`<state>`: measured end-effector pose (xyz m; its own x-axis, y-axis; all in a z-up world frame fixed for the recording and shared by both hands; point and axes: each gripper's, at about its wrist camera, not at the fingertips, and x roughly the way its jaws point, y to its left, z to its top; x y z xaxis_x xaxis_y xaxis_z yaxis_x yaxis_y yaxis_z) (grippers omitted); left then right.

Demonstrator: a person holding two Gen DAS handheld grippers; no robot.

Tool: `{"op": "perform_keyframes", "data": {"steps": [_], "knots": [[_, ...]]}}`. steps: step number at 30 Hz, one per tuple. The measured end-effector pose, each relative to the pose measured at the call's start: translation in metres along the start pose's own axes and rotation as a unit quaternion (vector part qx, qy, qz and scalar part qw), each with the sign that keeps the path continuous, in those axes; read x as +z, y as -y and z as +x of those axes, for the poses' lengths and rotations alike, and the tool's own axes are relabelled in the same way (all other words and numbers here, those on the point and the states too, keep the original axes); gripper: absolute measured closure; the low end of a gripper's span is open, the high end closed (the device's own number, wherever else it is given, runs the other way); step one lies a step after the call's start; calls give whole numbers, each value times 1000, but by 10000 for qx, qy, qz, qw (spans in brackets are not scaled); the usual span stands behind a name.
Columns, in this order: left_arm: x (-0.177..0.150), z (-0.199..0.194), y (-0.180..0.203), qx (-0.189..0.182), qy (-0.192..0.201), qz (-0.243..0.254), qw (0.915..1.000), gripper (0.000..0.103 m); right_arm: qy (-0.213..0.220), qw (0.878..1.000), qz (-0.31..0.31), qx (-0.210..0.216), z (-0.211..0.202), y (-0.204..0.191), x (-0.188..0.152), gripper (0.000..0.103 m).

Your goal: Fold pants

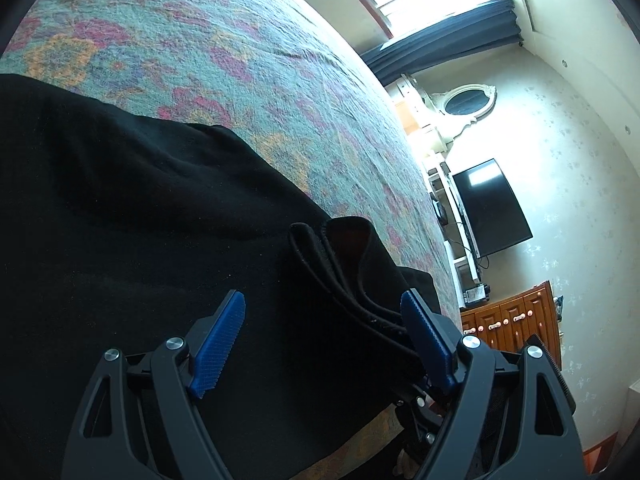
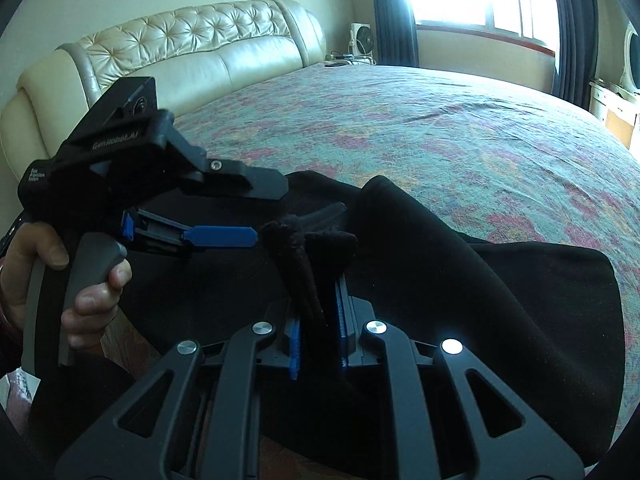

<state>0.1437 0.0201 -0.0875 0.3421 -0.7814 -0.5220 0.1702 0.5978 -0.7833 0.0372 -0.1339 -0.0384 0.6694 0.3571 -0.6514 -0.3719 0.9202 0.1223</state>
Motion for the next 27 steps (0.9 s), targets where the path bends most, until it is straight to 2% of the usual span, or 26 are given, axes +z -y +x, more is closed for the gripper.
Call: {"op": "perform_keyframes", "data": {"steps": [3,7,11,13,15,19,25,27], "knots": [[0,2,-2,92,-81,36,9999,24,-135,9995,-273,-34,6,-12,-7,86],[-2,6,4,145,-202,213,9995,24,-337,9989,-263,180,8,-20,-17,63],[-2,3,8,183,-129,211,9995,24,-324,9980,-30,538,-9,-17,-22,58],[-2,-4,13,44,39,208,9998,24,-224,9975,167,646,-25,-10,-22,55],[-3,-8,16,-147,32,143,9998,24,-59,9969,354,697,-45,0,-21,48],[-9,4,20,-421,-301,29,9987,24,92,9959,679,592,-73,26,-23,47],[-16,25,20,-371,-530,-163,9978,24,59,9906,1302,405,-91,62,-36,47],[-19,27,23,-510,-555,-180,9970,24,14,9895,1410,332,-92,69,-39,47]]}}
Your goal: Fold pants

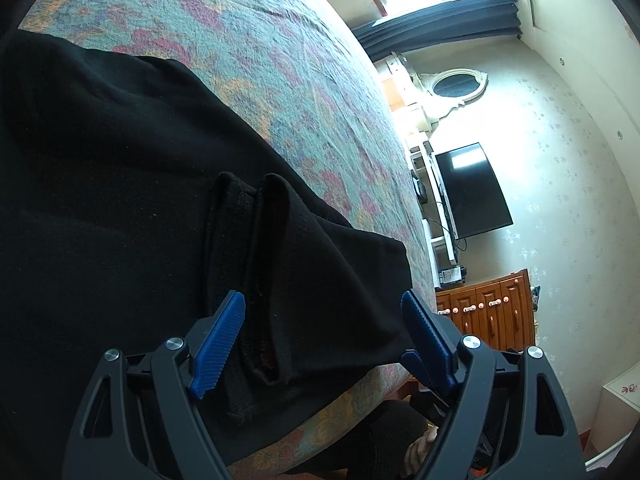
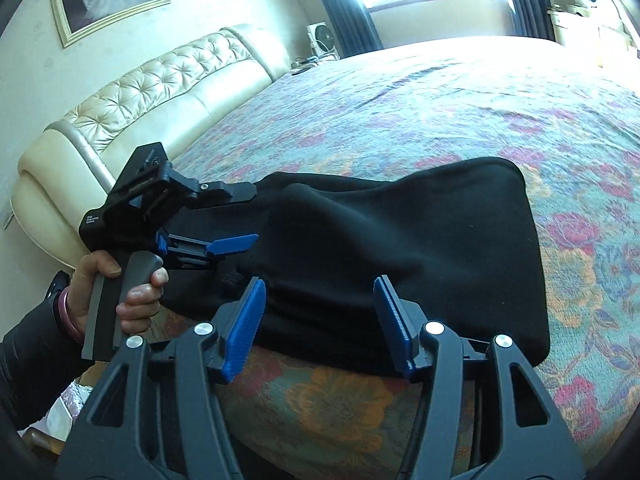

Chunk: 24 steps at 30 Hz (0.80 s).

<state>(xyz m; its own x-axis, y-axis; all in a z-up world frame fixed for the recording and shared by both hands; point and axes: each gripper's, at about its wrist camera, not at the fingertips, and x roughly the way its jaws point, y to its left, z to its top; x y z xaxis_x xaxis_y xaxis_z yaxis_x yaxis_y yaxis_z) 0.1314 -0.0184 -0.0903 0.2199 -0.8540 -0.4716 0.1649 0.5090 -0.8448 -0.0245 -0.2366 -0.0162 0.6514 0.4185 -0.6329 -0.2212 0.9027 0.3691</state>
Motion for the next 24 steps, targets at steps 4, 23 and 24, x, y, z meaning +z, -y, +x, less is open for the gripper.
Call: {"op": "perform_keyframes", "data": {"steps": [4,23,24], "knots": [[-4,9,1,170,-141,27,9998,24,15,10000,55,-2,-1,1,-1,47],[-18,-7,-18,749,43,-55,9972,100,73,10000,66,-5,-3,8,1,47],[-19,-6,-20,780,26,-69,9969,99,55,10000,68,-16,-3,10,1,47]]}}
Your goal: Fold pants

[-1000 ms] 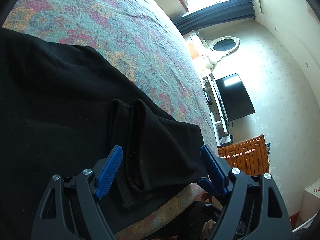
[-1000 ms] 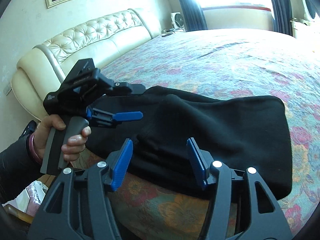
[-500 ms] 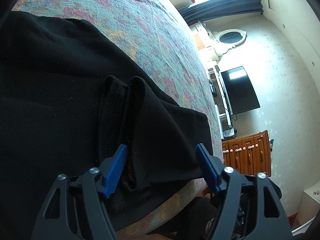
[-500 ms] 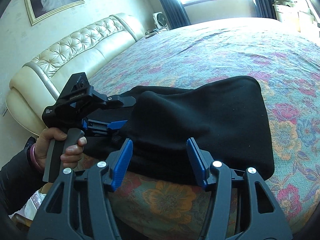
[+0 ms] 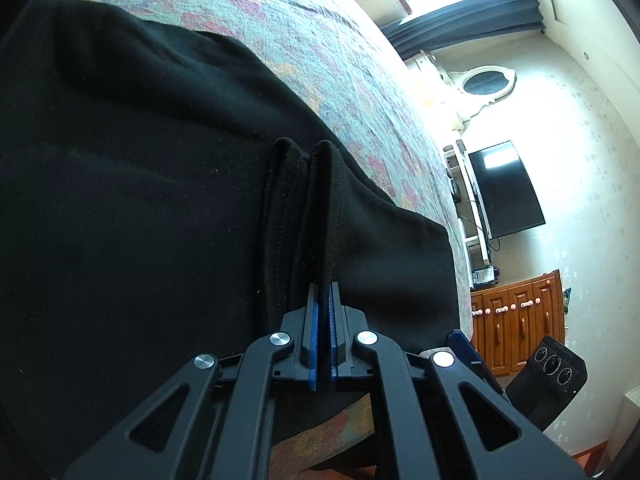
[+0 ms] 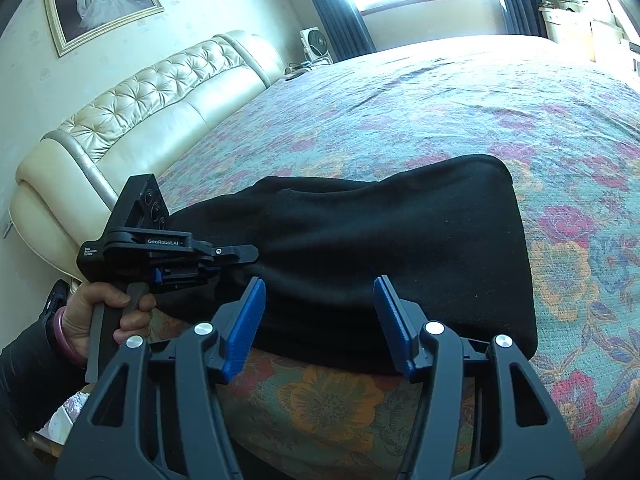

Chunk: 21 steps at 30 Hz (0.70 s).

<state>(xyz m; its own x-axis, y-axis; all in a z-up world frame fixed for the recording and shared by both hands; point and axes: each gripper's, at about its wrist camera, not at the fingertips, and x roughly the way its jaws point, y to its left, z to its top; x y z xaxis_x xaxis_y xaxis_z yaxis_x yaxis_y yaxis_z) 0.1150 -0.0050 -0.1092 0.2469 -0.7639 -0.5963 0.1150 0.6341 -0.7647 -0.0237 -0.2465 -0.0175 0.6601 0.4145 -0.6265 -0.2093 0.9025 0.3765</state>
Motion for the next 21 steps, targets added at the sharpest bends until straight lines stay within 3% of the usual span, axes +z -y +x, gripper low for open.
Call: {"op": "perform_keyframes", "data": {"steps": [2,6,8,10,11,12,16,18,20,21], "knots": [[-1,3,-6,1,-80,-35,10000,99,-27,10000,16,-27,0,1,-1,47],[2,-14,3,81,188,-28,9998,98,156,9997,190,38,-16,14,10,46],[2,-27,6,197,389,62,9990,97,361,9982,474,48,-28,32,20,33],[6,-32,6,313,478,121,9983,90,470,9945,936,48,-35,61,31,31],[8,-32,5,373,483,144,9980,79,464,9915,1214,36,-36,78,34,31],[9,-30,4,425,468,132,9979,75,415,9878,1497,40,-34,94,37,31],[11,-13,0,685,268,69,9973,75,-74,9674,2508,332,-8,146,33,31],[11,-9,3,771,274,150,9965,70,-366,9610,2691,519,8,155,29,31],[9,-8,5,755,271,177,9966,67,-590,9610,2664,442,20,156,26,32],[9,-8,4,762,263,176,9966,67,-636,9607,2658,485,25,156,24,37]]}}
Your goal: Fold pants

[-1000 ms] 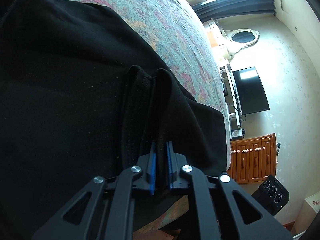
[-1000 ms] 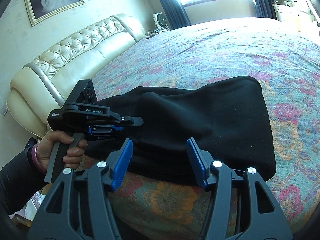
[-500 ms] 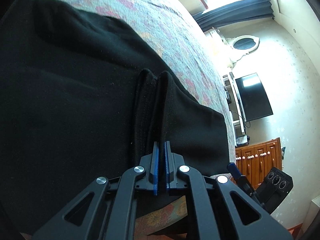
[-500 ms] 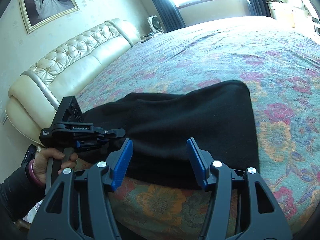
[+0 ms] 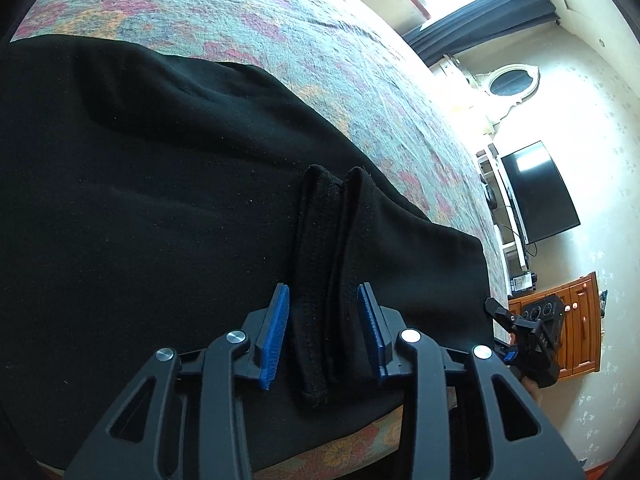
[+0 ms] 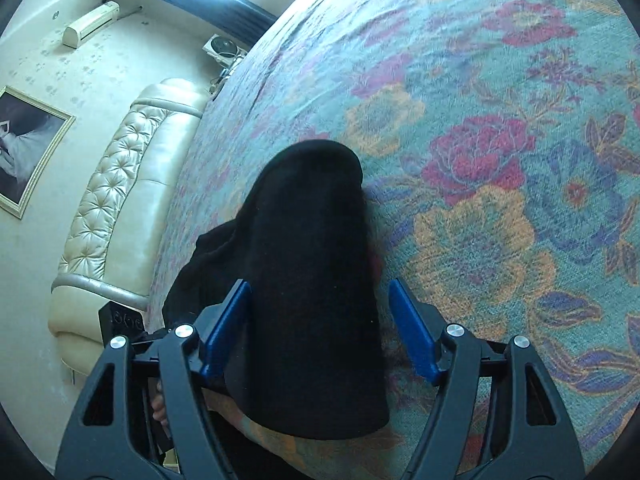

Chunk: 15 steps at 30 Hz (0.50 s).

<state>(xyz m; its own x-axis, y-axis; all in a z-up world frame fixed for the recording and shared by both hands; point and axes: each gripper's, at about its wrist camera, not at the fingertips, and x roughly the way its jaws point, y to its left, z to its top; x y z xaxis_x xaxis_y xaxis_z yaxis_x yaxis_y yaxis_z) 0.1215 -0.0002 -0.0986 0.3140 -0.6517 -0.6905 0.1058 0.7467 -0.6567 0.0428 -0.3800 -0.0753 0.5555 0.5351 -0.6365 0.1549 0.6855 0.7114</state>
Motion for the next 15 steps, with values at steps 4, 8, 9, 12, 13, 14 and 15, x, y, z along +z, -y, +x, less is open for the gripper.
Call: {"op": "perform_keyframes", "data": {"steps": [4,8,9,12,13,14,15], "knots": [[-2,1,3,35,-18,-6,10000,66,-161,9993,-320,-135,7,-5,-1,76],[-5,8,11,132,-55,118,9998,66,-184,9985,-464,-215,-4,-4,5,84],[-5,10,13,183,-42,175,9997,66,-206,9983,-469,-262,-5,-2,5,85],[-8,13,14,248,10,278,9993,66,-322,9984,-315,-333,1,13,5,85],[-8,14,13,228,13,306,9993,66,-327,9985,-290,-320,3,15,4,85],[-8,14,12,194,20,311,9993,66,-311,9987,-272,-285,5,17,3,84],[-8,13,12,164,20,308,9994,66,-278,9990,-245,-235,5,18,2,84]]}}
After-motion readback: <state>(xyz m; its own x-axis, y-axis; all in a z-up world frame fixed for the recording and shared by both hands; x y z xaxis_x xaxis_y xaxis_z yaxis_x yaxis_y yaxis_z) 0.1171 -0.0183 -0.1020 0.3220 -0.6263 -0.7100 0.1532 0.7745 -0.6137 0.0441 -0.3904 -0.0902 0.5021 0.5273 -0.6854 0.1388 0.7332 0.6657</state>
